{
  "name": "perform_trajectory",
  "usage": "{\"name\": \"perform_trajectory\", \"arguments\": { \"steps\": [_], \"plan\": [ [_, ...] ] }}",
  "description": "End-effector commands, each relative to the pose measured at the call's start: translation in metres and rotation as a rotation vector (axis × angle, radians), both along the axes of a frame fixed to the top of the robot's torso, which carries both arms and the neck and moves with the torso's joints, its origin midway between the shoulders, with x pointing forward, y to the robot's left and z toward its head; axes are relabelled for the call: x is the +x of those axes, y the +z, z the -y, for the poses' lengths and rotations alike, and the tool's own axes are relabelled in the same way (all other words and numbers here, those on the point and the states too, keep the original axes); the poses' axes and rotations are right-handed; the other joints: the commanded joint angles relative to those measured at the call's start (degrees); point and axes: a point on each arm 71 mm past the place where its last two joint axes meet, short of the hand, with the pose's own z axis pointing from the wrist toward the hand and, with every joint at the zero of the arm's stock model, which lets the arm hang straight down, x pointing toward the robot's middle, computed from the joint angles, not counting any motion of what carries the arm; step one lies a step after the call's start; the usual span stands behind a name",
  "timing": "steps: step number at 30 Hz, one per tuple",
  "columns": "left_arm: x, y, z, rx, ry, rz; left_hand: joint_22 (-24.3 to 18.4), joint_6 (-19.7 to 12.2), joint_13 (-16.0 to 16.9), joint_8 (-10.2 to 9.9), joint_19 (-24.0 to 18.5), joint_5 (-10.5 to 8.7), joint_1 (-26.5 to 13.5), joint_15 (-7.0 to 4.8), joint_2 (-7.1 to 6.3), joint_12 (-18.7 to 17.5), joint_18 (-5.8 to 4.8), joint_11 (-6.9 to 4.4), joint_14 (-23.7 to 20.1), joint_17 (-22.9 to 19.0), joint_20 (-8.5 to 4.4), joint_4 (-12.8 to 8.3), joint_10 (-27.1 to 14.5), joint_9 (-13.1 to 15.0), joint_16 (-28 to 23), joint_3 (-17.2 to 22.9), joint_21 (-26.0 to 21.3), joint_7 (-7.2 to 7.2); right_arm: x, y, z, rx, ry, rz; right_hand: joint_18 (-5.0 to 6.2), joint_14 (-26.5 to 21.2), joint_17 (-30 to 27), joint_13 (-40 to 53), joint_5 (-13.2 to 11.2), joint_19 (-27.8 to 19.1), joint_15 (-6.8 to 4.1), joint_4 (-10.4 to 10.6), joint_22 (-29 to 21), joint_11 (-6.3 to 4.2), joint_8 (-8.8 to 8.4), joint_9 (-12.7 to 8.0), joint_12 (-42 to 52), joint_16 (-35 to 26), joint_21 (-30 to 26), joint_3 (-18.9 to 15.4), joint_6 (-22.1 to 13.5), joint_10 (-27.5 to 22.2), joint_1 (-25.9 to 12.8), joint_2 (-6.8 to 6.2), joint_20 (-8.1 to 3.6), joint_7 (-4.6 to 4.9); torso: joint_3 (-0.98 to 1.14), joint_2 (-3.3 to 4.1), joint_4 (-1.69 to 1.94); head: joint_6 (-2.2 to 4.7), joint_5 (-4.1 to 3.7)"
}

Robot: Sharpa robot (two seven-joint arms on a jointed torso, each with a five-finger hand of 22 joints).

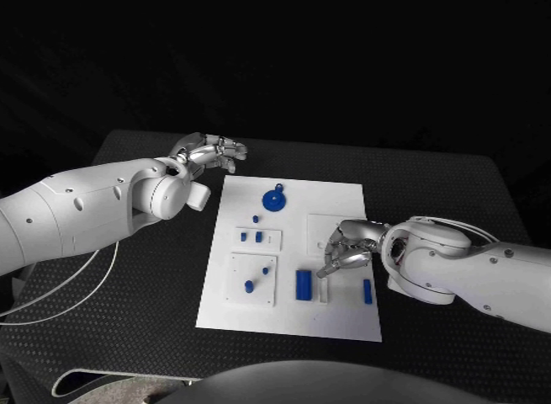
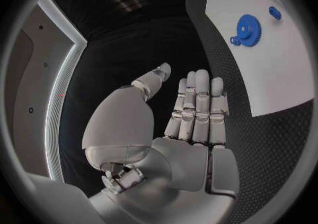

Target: Assemble the parts on the task board

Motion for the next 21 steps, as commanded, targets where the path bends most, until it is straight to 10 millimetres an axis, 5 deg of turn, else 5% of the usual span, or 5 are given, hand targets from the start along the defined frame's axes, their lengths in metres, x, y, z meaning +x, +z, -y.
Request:
{"name": "perform_trajectory", "arguments": {
  "steps": [1,4,7,12,21],
  "plan": [
    [0.000,0.001,0.001,-0.009,-0.011,0.004,1.1,-0.3,-0.1,-0.1,0.4,-0.25,-0.4,0.28,0.09,0.4,0.78,0.07,0.0,0.1,-0.51,0.3,-0.5,0.0,-0.3,0.0,-0.4,0.01,-0.003,0.015,-0.014,0.130,0.227,0.205,1.22,-0.9,0.0,0.1,-0.2,-1.1,0.61,-0.3,-0.1,0.45,-0.66,-0.1,-0.4,-0.6,-0.6,1.1,-2.4,-1.2,6.6,-0.01,-0.17,1.61,-0.02,0.03,-0.07,0.10,0.05],
    [0.000,0.001,0.001,-0.008,-0.010,0.005,1.1,-0.3,-0.1,-0.1,0.4,-0.25,-0.4,0.28,0.08,0.4,0.78,0.07,-0.1,0.1,-0.51,0.3,-0.5,0.0,-0.3,0.0,-0.4,0.02,-0.005,0.019,-0.018,0.138,0.320,0.278,0.65,-3.8,0.0,0.0,-6.2,-3.7,1.69,0.2,-0.5,1.37,-1.66,-0.5,-0.9,-1.6,-2.0,6.2,-4.2,-3.9,18.6,-0.77,1.44,2.52,0.05,0.04,-0.12,0.14,0.07],
    [0.001,0.001,0.000,-0.008,-0.008,0.007,1.1,-0.3,-0.1,-0.1,0.4,-0.25,-0.4,0.28,0.08,0.4,0.79,0.07,-0.1,0.1,-0.51,0.3,-0.5,0.0,-0.4,0.0,-0.4,0.02,-0.008,0.023,-0.026,0.142,0.431,0.372,0.60,-5.1,0.2,-0.2,-6.0,-4.5,1.44,0.0,-0.5,0.95,-2.48,-1.4,-0.4,-1.5,-2.2,15.2,-5.4,-5.3,24.3,-2.09,3.28,1.95,0.07,0.05,-0.13,0.15,-0.01],
    [0.001,0.001,0.000,-0.008,-0.010,0.006,1.1,-0.3,-0.1,-0.1,0.4,-0.25,-0.4,0.28,0.09,0.4,0.79,0.07,-0.1,0.1,-0.51,0.3,-0.5,0.0,-0.4,0.0,-0.4,0.02,-0.013,0.022,-0.035,0.092,0.521,0.425,0.54,-10.4,0.2,-1.2,-6.7,-8.7,1.23,-0.1,-0.6,0.10,-3.83,-2.5,-1.3,-2.8,-4.0,21.6,-9.2,-10.5,26.6,-3.43,5.46,-1.21,0.02,-0.01,-0.04,0.20,-0.18],
    [0.001,0.000,-0.003,-0.005,-0.007,0.003,1.1,-0.3,-0.1,-0.1,0.3,-0.25,-0.4,0.29,0.10,0.4,0.79,0.08,-0.1,0.1,-0.50,0.4,-0.5,0.0,-0.4,0.0,-0.4,0.03,-0.026,0.015,-0.047,0.043,0.607,0.481,0.96,-12.9,0.6,-1.7,-6.9,-10.9,1.99,-0.5,0.2,0.84,-3.58,-2.9,0.2,-1.8,-4.0,21.8,-10.9,-13.1,27.8,-3.79,6.64,-3.24,0.02,0.04,-0.08,-0.04,0.05]
  ]
}}
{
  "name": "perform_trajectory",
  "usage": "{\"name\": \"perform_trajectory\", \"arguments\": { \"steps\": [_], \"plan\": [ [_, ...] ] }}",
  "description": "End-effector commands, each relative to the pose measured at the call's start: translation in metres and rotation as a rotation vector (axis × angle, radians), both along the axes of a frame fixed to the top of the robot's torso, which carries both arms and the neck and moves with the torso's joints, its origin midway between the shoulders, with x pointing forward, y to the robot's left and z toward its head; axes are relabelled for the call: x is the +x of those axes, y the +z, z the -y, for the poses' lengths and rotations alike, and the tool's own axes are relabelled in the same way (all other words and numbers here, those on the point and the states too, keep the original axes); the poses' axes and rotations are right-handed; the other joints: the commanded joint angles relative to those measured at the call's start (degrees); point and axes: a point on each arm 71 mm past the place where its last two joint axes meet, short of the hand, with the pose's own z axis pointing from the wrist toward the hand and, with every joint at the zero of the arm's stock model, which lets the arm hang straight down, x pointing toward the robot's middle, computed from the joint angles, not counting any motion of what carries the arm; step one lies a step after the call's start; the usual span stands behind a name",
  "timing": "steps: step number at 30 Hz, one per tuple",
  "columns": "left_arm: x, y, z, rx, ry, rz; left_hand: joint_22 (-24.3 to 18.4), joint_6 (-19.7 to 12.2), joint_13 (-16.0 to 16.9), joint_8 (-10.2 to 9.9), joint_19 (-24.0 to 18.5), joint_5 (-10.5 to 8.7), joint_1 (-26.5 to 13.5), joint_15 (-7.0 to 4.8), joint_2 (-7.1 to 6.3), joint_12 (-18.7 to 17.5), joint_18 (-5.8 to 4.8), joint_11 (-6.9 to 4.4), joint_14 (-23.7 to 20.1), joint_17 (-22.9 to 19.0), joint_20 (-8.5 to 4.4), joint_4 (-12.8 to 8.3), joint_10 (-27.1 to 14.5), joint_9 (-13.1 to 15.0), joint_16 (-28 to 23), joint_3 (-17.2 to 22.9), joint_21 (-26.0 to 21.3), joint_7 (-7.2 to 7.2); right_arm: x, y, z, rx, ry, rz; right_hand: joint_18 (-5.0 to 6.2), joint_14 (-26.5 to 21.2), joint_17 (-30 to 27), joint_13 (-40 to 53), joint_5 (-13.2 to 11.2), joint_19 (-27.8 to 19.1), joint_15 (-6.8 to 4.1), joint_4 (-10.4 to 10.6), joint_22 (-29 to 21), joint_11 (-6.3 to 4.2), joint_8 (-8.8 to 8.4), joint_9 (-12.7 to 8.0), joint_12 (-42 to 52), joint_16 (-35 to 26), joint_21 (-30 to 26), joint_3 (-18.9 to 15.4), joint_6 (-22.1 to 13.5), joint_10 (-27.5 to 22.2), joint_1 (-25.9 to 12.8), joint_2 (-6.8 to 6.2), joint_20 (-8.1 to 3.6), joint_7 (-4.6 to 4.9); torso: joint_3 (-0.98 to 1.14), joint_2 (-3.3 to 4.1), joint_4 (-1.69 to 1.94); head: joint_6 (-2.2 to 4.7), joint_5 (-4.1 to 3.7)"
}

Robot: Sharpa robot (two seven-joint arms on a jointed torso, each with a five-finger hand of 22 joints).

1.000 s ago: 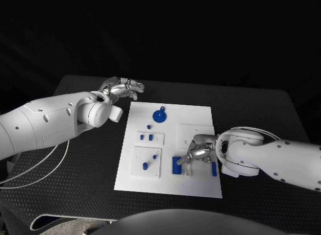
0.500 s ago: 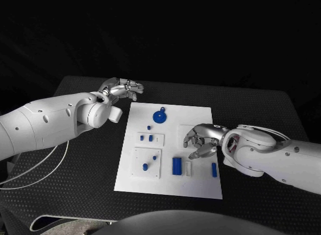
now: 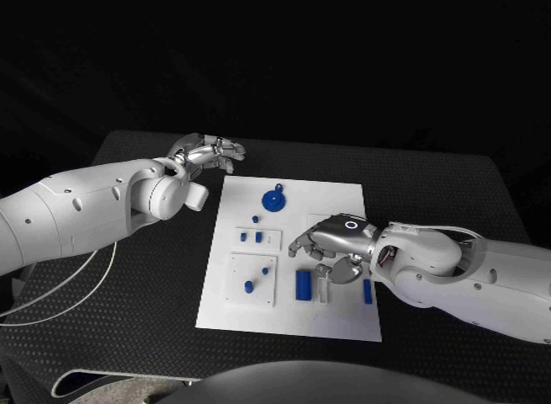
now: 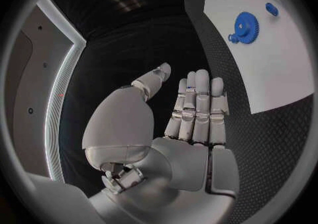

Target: Assemble the parts on the task board

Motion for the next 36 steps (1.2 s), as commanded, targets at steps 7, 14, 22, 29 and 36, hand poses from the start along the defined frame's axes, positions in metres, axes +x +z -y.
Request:
{"name": "perform_trajectory", "arguments": {
  "steps": [7,14,22,29,36],
  "plan": [
    [0.000,0.000,0.001,-0.009,-0.014,0.003,1.1,-0.4,-0.1,-0.1,0.3,-0.25,-0.4,0.29,0.12,0.4,0.79,-0.09,-0.1,0.1,-0.49,0.4,-0.4,0.0,-0.4,0.0,-0.4,0.04,-0.009,-0.015,-0.011,-0.151,0.099,0.085,-0.20,-1.9,-0.1,-0.7,-0.3,-1.7,0.59,0.3,0.2,0.50,-0.50,-0.5,1.3,0.8,-0.1,-0.2,-3.2,-1.8,0.3,0.08,0.87,-3.24,-0.13,-0.05,0.16,-0.34,-0.15],
    [0.000,0.000,-0.005,-0.005,-0.003,0.002,1.1,-0.4,-0.1,-0.1,0.3,-0.25,-0.4,0.29,0.13,0.4,0.79,-0.09,-0.1,0.1,-0.49,0.4,-0.4,0.0,-0.4,0.0,-0.4,0.04,-0.014,-0.020,-0.014,-0.169,0.111,0.062,-0.08,-2.0,0.2,-0.7,-0.3,-1.4,0.73,0.4,0.7,0.61,0.50,-0.1,3.0,2.2,0.7,1.1,-2.8,-2.0,0.6,0.17,1.10,-2.82,-0.11,0.01,0.02,-0.43,0.47],
    [0.000,0.000,-0.005,0.000,-0.006,-0.002,1.1,-0.4,-0.1,-0.1,0.3,-0.24,-0.4,0.30,0.17,0.4,0.80,-0.08,-0.1,0.1,-0.48,0.5,-0.4,0.0,-0.4,0.0,-0.4,0.05,-0.016,-0.023,-0.016,-0.177,0.119,0.050,-0.08,-2.1,0.2,-0.9,-0.3,-1.2,0.73,0.5,1.2,0.53,1.75,0.2,4.5,3.5,1.5,2.1,-1.8,-2.2,0.7,0.29,0.99,-2.36,-0.15,-0.04,0.18,-0.73,0.32],
    [0.000,0.000,-0.005,0.000,-0.006,-0.002,1.1,-0.4,-0.1,-0.1,0.3,-0.25,-0.4,0.31,0.16,0.4,0.79,-0.06,-0.1,0.1,-0.47,0.5,-0.5,0.0,-0.4,0.0,-0.4,0.06,-0.016,-0.028,-0.017,-0.187,0.123,0.045,-0.08,-2.1,0.2,-1.2,-0.3,-0.9,0.62,0.7,1.6,0.42,2.95,0.5,5.8,4.7,2.3,3.3,-0.4,-2.3,1.2,0.41,0.79,-1.60,-0.09,-0.02,0.12,-0.82,0.40],
    [0.000,0.000,-0.006,0.000,-0.004,-0.002,1.1,-0.4,-0.1,-0.1,0.3,-0.25,-0.4,0.32,0.16,0.4,0.79,-0.05,-0.1,0.1,-0.46,0.5,-0.5,0.0,-0.4,0.0,-0.4,0.06,-0.015,-0.033,-0.015,-0.205,0.123,0.041,-0.08,-2.3,-0.1,-1.8,-0.3,-0.7,0.46,0.8,1.9,0.28,4.58,0.8,7.1,5.8,3.0,3.8,2.0,-2.5,1.1,0.69,0.53,0.12,-0.07,0.03,0.13,-1.04,0.53]
  ]
}}
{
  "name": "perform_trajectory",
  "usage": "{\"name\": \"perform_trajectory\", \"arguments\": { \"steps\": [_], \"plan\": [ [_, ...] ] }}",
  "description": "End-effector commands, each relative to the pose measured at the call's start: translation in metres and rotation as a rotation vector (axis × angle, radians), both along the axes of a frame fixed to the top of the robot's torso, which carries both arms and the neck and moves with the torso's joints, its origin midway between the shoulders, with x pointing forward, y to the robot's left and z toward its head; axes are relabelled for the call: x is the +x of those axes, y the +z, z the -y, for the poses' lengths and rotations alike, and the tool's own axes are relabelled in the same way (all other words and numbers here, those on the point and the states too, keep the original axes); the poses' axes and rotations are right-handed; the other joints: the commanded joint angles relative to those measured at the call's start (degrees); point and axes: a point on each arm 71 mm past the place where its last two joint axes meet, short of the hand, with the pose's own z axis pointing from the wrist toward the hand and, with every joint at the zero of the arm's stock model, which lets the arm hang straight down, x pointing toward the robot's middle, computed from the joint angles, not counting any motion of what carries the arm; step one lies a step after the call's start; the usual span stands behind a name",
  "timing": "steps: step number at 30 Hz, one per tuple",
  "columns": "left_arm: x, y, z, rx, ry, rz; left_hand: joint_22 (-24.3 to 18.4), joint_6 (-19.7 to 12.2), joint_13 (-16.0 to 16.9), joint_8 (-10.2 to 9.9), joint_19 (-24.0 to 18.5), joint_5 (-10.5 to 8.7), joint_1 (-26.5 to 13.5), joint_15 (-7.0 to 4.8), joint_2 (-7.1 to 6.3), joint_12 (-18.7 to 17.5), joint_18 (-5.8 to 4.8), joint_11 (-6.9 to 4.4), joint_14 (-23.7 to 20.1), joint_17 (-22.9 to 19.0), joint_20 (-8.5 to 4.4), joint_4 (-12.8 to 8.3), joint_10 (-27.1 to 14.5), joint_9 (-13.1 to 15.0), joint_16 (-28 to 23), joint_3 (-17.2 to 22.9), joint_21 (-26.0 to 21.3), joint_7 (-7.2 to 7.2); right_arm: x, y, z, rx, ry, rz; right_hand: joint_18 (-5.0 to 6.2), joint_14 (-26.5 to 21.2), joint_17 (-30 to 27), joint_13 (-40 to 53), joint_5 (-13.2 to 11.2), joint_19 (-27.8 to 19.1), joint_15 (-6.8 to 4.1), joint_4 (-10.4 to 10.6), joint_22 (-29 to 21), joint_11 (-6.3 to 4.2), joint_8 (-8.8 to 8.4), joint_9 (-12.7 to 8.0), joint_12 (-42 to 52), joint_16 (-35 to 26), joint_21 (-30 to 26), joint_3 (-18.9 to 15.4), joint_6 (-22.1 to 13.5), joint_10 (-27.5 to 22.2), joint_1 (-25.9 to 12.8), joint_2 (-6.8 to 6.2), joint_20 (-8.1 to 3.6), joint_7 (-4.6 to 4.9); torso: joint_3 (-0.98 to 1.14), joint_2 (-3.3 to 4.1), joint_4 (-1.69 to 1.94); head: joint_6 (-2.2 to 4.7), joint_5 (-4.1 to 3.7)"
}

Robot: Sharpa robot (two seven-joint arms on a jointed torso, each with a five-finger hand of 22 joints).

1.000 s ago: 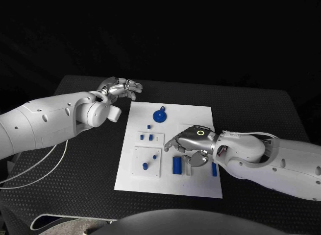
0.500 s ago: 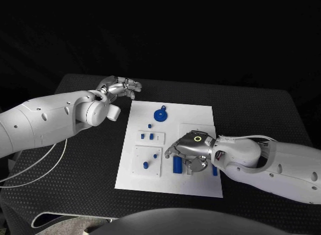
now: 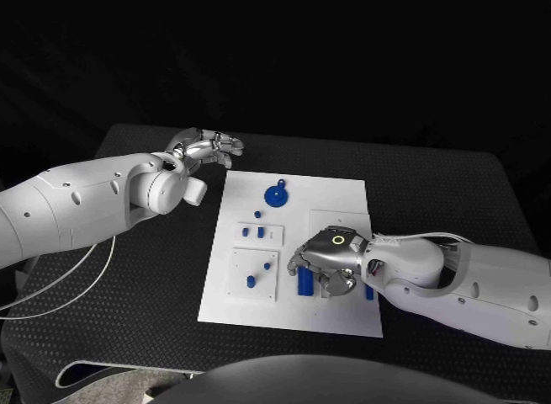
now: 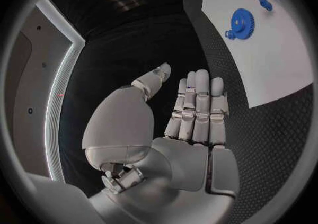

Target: Assemble the parts on the task board

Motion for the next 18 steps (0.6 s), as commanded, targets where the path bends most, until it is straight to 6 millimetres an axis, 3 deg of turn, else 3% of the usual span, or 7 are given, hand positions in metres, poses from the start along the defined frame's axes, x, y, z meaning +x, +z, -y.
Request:
{"name": "perform_trajectory", "arguments": {
  "steps": [1,18],
  "plan": [
    [-0.0002,0.0007,0.0017,-0.007,-0.015,0.002,1.1,-0.4,-0.1,-0.1,0.3,-0.25,-0.4,0.32,0.15,0.2,0.80,-0.04,-0.1,0.1,-0.46,0.2,-0.5,0.0,-0.4,0.0,-0.4,0.06,-0.0002,-0.0054,0.0008,-0.038,0.012,0.001,-0.09,-0.3,-0.2,-0.2,-0.3,0.3,-0.16,0.0,0.1,-0.04,0.45,0.1,0.3,0.3,0.4,0.1,0.8,-0.4,0.5,0.20,-0.13,0.16,0.05,0.04,-0.04,-0.11,0.09],
    [-0.0003,0.0005,0.0020,-0.007,-0.018,-0.001,1.1,-0.5,-0.1,-0.1,0.3,-0.25,-0.5,0.34,0.17,0.2,0.80,-0.02,-0.1,0.1,-0.45,0.3,-0.6,0.0,-0.4,-0.1,-0.4,0.08,-0.0004,-0.0097,-0.0017,-0.044,0.021,0.002,-0.09,-0.3,-0.6,-0.9,-0.3,0.6,-0.41,0.1,0.3,-0.34,1.78,0.0,1.9,1.6,1.2,-0.4,3.4,-0.1,0.3,0.55,-0.44,1.49,-0.02,0.01,-0.06,-0.41,0.08]
  ]
}}
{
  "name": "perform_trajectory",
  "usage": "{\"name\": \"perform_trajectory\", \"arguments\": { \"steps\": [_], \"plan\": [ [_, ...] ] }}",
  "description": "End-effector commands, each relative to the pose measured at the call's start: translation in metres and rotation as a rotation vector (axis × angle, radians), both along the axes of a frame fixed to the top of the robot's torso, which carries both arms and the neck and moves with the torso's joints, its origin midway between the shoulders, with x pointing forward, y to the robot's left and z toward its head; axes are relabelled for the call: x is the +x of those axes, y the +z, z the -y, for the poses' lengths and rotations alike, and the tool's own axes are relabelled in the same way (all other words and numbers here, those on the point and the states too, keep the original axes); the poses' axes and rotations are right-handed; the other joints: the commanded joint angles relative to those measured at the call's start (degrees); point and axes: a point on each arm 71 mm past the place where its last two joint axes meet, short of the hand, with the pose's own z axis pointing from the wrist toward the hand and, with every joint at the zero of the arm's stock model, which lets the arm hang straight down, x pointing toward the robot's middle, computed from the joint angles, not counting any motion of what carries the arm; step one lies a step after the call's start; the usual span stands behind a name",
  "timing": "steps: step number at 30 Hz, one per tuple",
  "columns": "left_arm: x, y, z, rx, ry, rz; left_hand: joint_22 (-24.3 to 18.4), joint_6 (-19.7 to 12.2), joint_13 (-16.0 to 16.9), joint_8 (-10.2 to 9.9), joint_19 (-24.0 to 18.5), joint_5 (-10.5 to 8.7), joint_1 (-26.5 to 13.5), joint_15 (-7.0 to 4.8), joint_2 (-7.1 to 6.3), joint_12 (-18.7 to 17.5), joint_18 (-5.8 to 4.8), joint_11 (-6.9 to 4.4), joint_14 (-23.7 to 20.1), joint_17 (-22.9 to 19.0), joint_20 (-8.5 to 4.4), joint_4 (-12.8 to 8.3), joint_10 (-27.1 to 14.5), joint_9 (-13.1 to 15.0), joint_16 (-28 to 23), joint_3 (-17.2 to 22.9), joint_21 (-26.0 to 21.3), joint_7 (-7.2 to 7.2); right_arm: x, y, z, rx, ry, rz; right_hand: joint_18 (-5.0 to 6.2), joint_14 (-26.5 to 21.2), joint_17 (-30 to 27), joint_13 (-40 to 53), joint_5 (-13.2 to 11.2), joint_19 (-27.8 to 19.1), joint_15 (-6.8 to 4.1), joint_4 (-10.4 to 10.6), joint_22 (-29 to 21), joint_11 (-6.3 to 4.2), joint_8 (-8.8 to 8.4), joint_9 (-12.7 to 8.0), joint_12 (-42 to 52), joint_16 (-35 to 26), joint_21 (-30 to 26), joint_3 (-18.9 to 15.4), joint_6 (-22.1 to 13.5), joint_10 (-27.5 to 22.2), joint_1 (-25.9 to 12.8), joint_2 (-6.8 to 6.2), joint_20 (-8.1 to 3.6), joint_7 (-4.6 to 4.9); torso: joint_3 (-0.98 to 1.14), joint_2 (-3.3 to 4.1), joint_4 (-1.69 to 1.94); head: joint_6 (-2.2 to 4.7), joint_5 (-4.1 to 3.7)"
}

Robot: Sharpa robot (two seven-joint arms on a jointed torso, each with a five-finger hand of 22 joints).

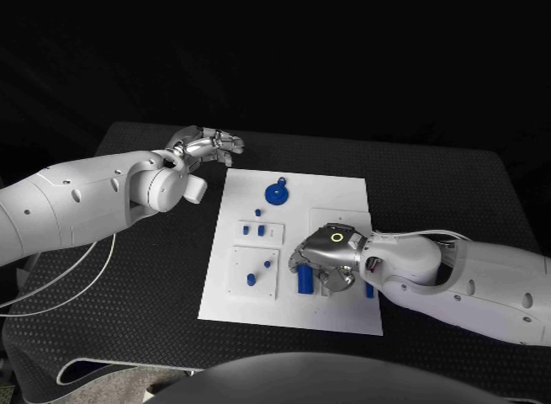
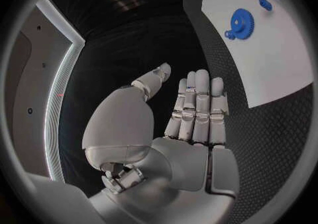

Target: Assemble the parts on the task board

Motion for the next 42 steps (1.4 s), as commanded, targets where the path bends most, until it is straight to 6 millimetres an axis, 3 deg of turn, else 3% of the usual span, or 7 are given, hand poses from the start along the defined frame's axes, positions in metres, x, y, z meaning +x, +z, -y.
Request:
{"name": "perform_trajectory", "arguments": {
  "steps": [1,8,12,14,21,42],
  "plan": [
    [0.000,0.001,0.003,-0.008,-0.018,0.001,1.1,-0.5,-0.1,-0.1,0.3,-0.25,-0.5,0.34,0.17,0.2,0.80,-0.02,-0.1,0.1,-0.45,0.4,-0.6,0.0,-0.4,-0.1,-0.2,0.08,-0.003,-0.007,0.001,-0.035,0.016,-0.015,-0.08,-0.1,-0.1,-0.2,-0.3,0.3,-0.22,0.1,0.0,-0.27,0.47,0.1,0.3,0.3,0.4,-0.5,0.8,0.0,0.0,0.34,-0.17,0.21,-0.05,0.02,-0.02,-0.05,-0.07],
    [0.000,0.001,0.002,-0.007,-0.017,0.000,1.1,-0.5,-0.1,-0.1,0.3,-0.25,-0.5,0.34,0.17,0.2,0.80,-0.01,-0.1,0.1,-0.44,0.4,-0.6,0.0,-0.4,-0.1,-0.2,0.09,-0.004,-0.006,0.001,-0.003,0.017,-0.027,-0.08,-0.1,-0.6,-0.9,-0.3,0.6,-0.35,0.1,0.1,-0.46,2.35,0.5,1.2,1.2,1.0,-1.8,4.9,0.1,-1.2,1.26,-0.37,1.52,-0.09,-0.01,0.09,-0.18,-0.22],
    [0.000,0.001,0.002,-0.007,-0.016,0.001,1.1,-0.5,-0.1,-0.1,0.3,-0.25,-0.5,0.34,0.17,0.2,0.81,-0.01,-0.1,0.1,-0.44,0.4,-0.6,0.0,-0.4,-0.1,-0.2,0.09,-0.001,-0.006,0.003,0.012,0.004,-0.040,-0.08,0.1,-0.8,-1.3,-0.3,0.9,-0.44,1.1,0.1,-0.54,3.01,0.6,1.6,1.7,1.3,-3.8,6.7,0.4,-4.1,2.53,-0.37,1.52,-0.08,-0.01,0.10,-0.21,-0.18],
    [-0.001,0.001,0.001,-0.007,-0.016,0.000,1.1,-0.5,-0.1,-0.1,0.3,-0.26,-0.5,0.34,0.16,0.2,0.81,-0.01,-0.1,0.1,-0.44,0.4,-0.6,0.0,-0.4,-0.1,-0.2,0.09,0.000,-0.006,0.004,0.021,0.003,-0.034,-0.08,0.1,-1.1,-1.7,-0.3,0.9,-0.51,2.1,-0.2,-0.58,2.99,0.5,1.6,1.7,1.1,-2.8,7.1,0.3,-4.9,3.45,-0.40,1.47,-0.06,-0.02,0.05,-0.22,-0.14],
    [-0.001,0.001,0.000,-0.005,-0.013,0.000,1.1,-0.5,-0.1,-0.1,0.3,-0.27,-0.5,0.35,0.11,0.2,0.81,0.00,-0.1,0.1,-0.44,0.4,-0.6,0.0,-0.4,-0.1,-0.2,0.10,0.001,-0.005,0.005,0.050,-0.001,-0.039,-0.08,0.3,-1.5,-2.3,-0.3,1.5,-0.78,2.9,-0.4,-0.83,3.19,0.3,2.0,2.0,1.3,-0.4,8.5,0.7,-5.1,3.92,-0.77,1.18,-0.03,0.01,0.03,-0.22,-0.03],
    [0.000,0.000,-0.001,-0.003,-0.012,-0.001,1.2,-0.7,-0.1,-0.1,0.3,-0.28,-0.6,0.37,0.07,0.2,0.83,0.04,-0.1,0.1,-0.42,0.6,-0.8,0.0,-0.4,-0.1,-0.2,0.16,0.005,-0.004,0.011,0.077,-0.019,-0.037,-0.08,0.6,-2.0,-3.0,-0.3,2.0,-1.12,2.7,-0.7,-1.18,3.73,0.5,2.3,2.4,1.6,0.4,10.1,1.1,-5.2,4.06,-1.23,0.60,-0.04,0.04,0.02,-0.05,0.03]
  ]
}}
